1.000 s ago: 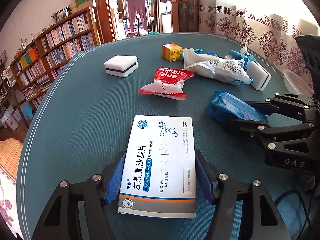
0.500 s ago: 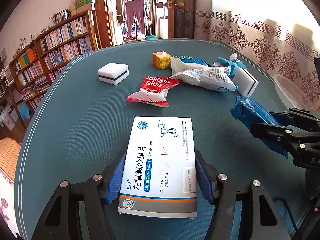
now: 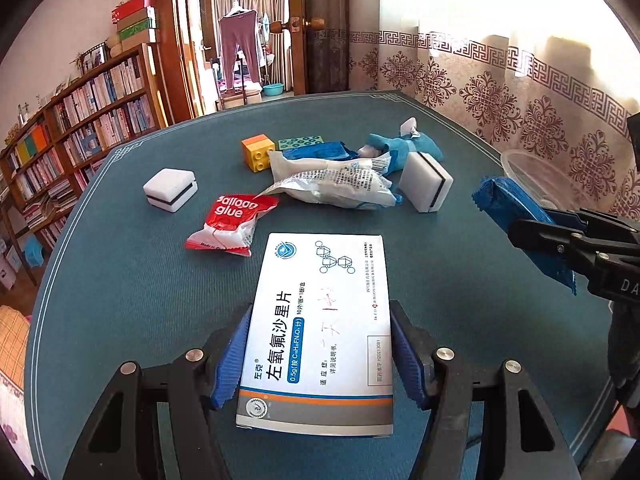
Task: Organize objects
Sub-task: 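Carry the blue pack to the clear bowl with the right gripper while the left carries the box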
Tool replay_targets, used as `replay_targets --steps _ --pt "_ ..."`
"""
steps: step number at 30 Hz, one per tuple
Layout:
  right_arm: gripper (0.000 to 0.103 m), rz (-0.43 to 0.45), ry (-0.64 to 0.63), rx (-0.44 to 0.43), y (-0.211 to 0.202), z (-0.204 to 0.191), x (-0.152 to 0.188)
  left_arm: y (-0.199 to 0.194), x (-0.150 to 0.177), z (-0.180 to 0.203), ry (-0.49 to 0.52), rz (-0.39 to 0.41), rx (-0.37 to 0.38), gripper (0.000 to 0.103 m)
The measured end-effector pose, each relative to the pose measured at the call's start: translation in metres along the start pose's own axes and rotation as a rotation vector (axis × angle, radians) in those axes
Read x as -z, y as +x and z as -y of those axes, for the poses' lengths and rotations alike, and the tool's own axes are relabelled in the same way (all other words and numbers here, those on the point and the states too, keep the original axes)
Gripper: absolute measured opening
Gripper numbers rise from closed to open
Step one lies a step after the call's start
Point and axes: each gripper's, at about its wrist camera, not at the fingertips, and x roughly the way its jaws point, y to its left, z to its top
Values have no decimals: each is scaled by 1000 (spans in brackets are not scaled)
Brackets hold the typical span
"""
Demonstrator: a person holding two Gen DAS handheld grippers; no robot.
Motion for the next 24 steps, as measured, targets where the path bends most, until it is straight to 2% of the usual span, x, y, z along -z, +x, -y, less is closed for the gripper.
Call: replay_targets --steps 14,24 --pt "44 78 190 270 -53 106 10 9 -26 66 106 18 81 67" --pt "44 76 286 499 -63 170 20 17 -49 110 183 36 121 67"
